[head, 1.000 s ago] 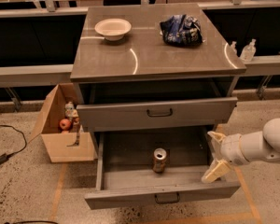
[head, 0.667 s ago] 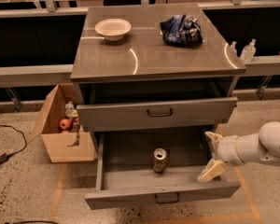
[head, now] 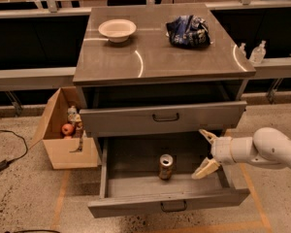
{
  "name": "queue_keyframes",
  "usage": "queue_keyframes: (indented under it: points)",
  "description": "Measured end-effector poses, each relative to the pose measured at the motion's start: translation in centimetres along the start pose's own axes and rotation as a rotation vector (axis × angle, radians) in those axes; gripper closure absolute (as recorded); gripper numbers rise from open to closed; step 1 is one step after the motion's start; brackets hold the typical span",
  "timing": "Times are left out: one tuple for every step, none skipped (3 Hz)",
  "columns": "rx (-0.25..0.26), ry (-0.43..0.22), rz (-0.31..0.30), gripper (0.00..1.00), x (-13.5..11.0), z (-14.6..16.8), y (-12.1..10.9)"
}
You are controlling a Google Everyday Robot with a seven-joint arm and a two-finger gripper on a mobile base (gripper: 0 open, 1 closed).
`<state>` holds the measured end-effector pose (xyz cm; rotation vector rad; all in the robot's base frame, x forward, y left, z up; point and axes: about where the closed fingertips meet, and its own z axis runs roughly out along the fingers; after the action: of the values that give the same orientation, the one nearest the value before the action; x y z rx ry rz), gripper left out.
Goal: Pick orange can from middle drawer and place on counter
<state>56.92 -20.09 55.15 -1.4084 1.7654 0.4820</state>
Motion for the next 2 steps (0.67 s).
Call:
queue_keyframes:
  points:
    - [-0.037,-0.071,-0.029,0.0,0.8,3.5,-1.0]
    - [-0.094,-0.129,-0.018,0.0,2.2,7.9,-1.1]
